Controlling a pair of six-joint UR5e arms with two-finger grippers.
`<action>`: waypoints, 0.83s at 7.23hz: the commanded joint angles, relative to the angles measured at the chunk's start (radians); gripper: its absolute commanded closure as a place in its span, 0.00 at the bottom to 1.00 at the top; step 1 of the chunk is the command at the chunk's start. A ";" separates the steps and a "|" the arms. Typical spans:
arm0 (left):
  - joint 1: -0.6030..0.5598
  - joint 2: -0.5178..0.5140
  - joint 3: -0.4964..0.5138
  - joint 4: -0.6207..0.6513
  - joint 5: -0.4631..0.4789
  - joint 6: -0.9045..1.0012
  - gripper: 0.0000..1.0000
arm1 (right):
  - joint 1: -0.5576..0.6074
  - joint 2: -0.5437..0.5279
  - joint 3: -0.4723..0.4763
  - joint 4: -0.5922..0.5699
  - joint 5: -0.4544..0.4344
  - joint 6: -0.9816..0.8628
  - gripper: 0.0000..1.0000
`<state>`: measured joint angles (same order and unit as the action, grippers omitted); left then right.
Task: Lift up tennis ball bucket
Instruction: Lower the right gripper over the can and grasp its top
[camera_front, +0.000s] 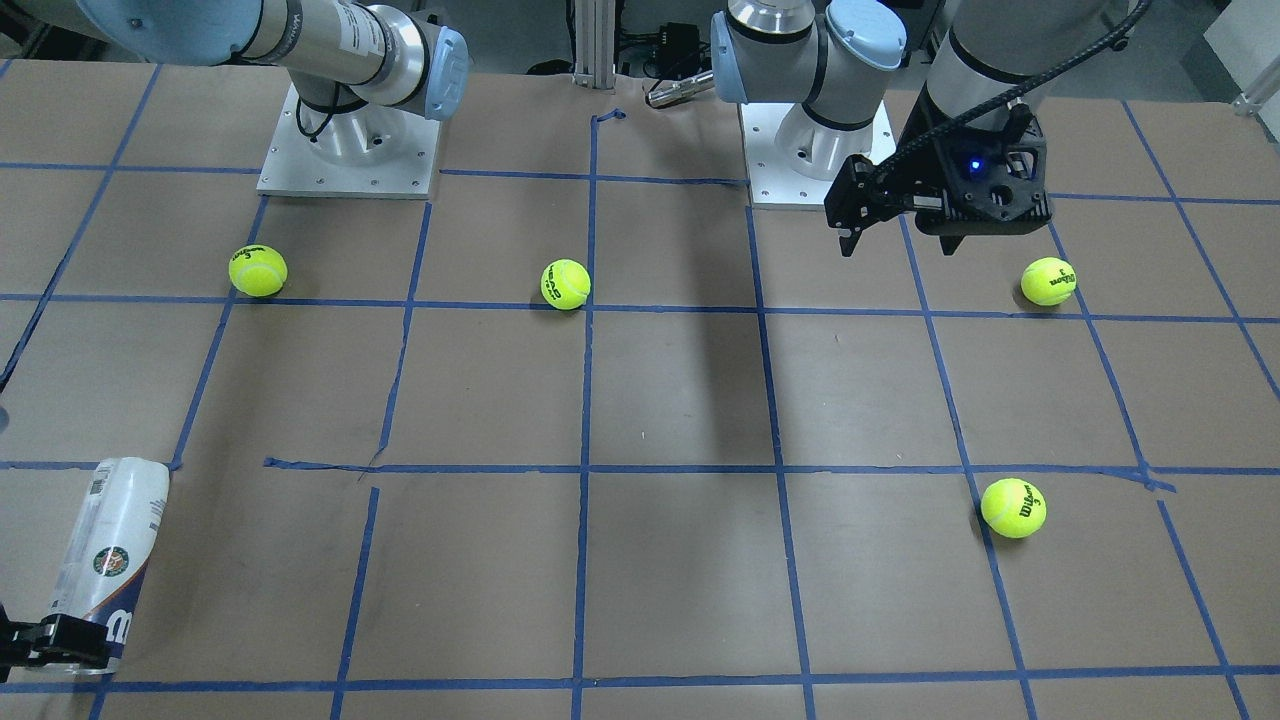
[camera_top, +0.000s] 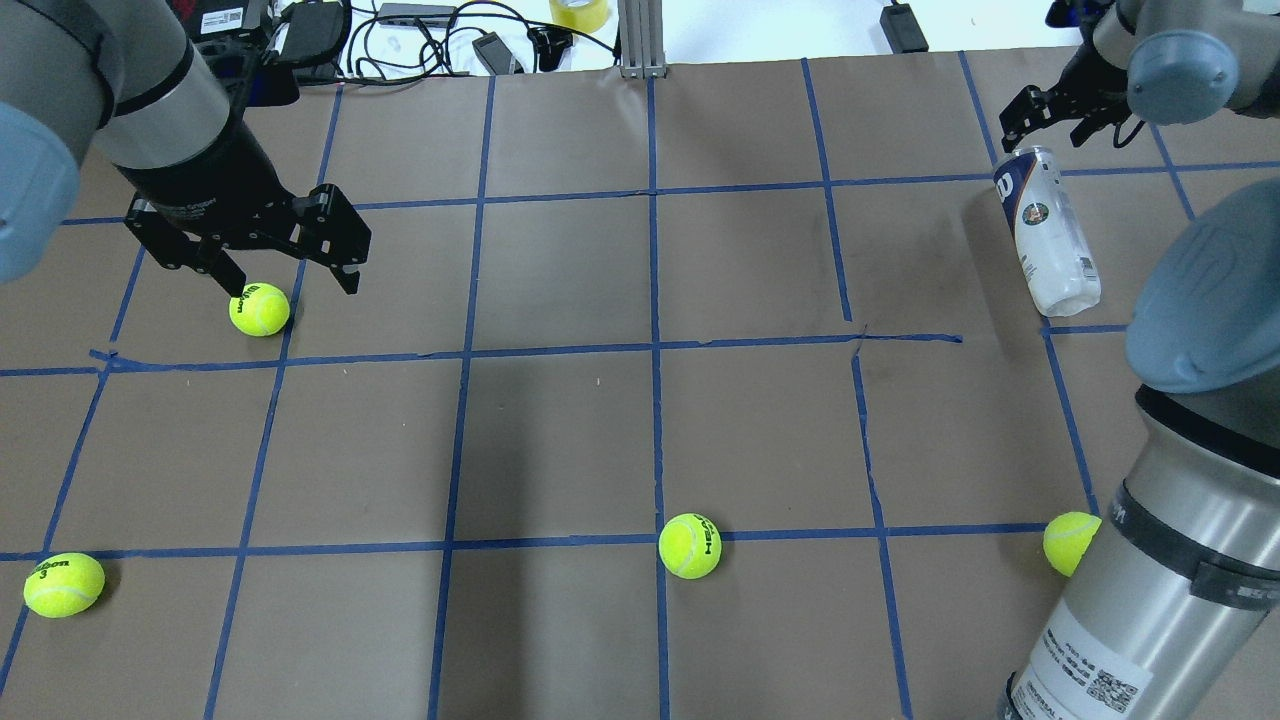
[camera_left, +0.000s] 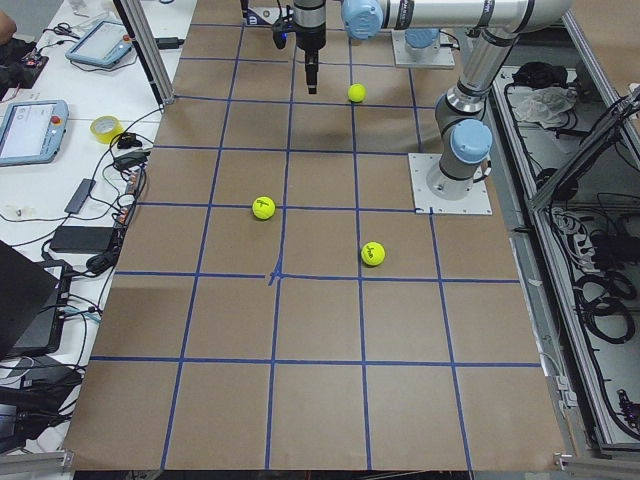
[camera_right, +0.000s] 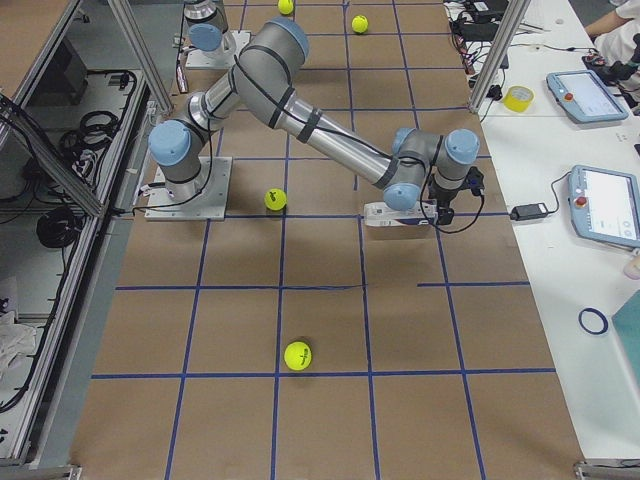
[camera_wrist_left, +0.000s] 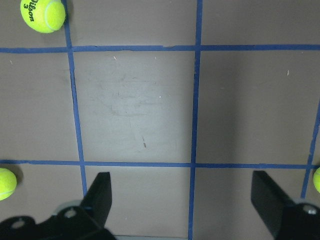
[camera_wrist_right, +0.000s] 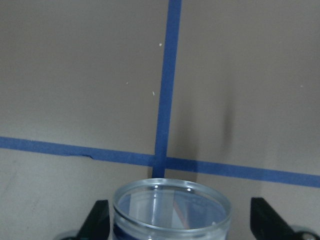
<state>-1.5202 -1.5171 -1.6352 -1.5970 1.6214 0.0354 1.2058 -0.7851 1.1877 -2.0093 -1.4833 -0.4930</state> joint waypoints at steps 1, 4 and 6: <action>0.000 0.000 0.000 0.000 0.002 0.000 0.00 | 0.000 0.010 0.001 0.038 0.001 -0.022 0.01; 0.000 0.000 0.000 -0.001 0.002 0.001 0.00 | 0.000 0.012 0.000 0.011 0.003 -0.048 0.23; 0.002 0.000 -0.002 0.000 0.002 0.001 0.00 | 0.001 0.001 -0.002 0.012 0.001 -0.045 0.56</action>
<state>-1.5199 -1.5171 -1.6353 -1.5973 1.6230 0.0367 1.2059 -0.7751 1.1870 -1.9966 -1.4807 -0.5390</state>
